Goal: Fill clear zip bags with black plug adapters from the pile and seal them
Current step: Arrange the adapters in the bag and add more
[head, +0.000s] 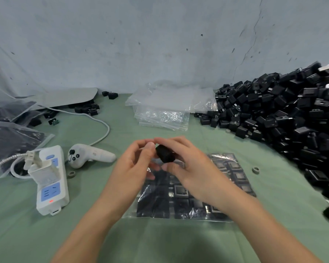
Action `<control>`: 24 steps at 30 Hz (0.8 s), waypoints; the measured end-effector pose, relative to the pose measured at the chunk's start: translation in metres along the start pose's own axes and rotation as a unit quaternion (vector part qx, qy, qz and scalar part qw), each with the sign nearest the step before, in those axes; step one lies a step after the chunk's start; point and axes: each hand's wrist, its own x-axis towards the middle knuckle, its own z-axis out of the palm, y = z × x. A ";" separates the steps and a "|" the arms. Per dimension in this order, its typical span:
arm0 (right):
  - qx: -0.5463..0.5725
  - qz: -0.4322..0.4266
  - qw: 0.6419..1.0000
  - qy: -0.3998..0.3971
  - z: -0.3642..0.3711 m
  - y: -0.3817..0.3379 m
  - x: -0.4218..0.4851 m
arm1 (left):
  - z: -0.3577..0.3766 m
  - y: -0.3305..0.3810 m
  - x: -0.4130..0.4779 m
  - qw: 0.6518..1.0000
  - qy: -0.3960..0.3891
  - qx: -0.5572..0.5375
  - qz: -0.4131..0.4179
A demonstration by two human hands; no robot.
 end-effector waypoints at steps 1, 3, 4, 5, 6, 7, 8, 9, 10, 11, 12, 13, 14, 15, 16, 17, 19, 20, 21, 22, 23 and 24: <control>-0.028 -0.018 0.999 -0.011 0.001 -0.001 -0.001 | 0.001 0.000 0.000 1.000 -0.007 -0.007 -0.005; -0.058 -0.027 0.998 -0.022 0.002 -0.001 -0.004 | -0.001 0.001 0.000 1.000 -0.012 -0.018 -0.018; -0.069 -0.031 0.997 -0.022 0.003 0.000 -0.005 | -0.002 0.001 0.000 0.999 -0.019 -0.029 -0.027; -0.080 -0.035 0.996 -0.022 0.004 0.000 -0.005 | -0.003 0.001 0.000 0.998 -0.033 -0.048 -0.036; -0.090 -0.039 0.995 -0.024 0.005 0.000 -0.005 | -0.005 0.000 0.000 0.995 -0.047 -0.075 -0.046; -0.098 -0.045 0.994 -0.027 0.006 -0.001 -0.005 | -0.006 0.001 0.001 0.991 -0.056 -0.110 -0.057; -0.106 -0.053 0.993 -0.029 0.006 -0.001 -0.005 | -0.009 0.001 0.002 0.986 -0.054 -0.142 -0.067; -0.117 -0.061 0.991 -0.028 0.005 -0.001 -0.004 | -0.014 0.000 0.004 0.983 -0.037 -0.162 -0.073; -0.127 -0.063 0.990 -0.020 0.003 0.000 -0.004 | -0.022 -0.002 0.007 0.983 0.000 -0.166 -0.075; -0.133 -0.058 0.989 -0.005 0.000 0.002 -0.004 | -0.031 -0.006 0.010 0.984 0.052 -0.154 -0.077; -0.137 -0.047 0.989 0.015 -0.005 0.005 -0.004 | -0.042 -0.010 0.014 0.982 0.108 -0.133 -0.083; -0.140 -0.031 0.989 0.038 -0.009 0.009 -0.005 | -0.053 -0.015 0.016 0.977 0.154 -0.114 -0.094; -0.143 -0.011 0.988 0.060 -0.013 0.014 -0.006 | -0.063 -0.020 0.017 0.971 0.185 -0.103 -0.110; -0.146 0.013 0.986 0.077 -0.017 0.019 -0.006 | -0.070 -0.025 0.017 0.966 0.201 -0.098 -0.130; -0.150 0.037 0.984 0.091 -0.020 0.024 -0.007 | -0.074 -0.031 0.016 0.962 0.204 -0.090 -0.156; -0.155 0.058 0.981 0.099 -0.022 0.028 -0.008 | -0.075 -0.036 0.015 0.960 0.196 -0.079 -0.181; -0.166 0.092 0.976 0.104 -0.024 0.036 -0.009 | -0.072 -0.040 0.012 0.964 0.151 -0.056 -0.211; -0.172 0.106 0.974 0.103 -0.024 0.039 -0.010 | -0.068 -0.039 0.010 0.967 0.123 -0.053 -0.216; -0.177 0.116 0.972 0.101 -0.024 0.041 -0.010 | -0.064 -0.037 0.009 0.969 0.101 -0.060 -0.218; -0.182 0.123 0.971 0.098 -0.023 0.043 -0.010 | -0.060 -0.035 0.009 0.969 0.087 -0.075 -0.217; -0.186 0.127 0.970 0.095 -0.023 0.045 -0.011 | -0.057 -0.034 0.009 0.969 0.080 -0.093 -0.214; -0.189 0.128 0.969 0.090 -0.022 0.046 -0.011 | -0.055 -0.033 0.008 0.968 0.077 -0.107 -0.213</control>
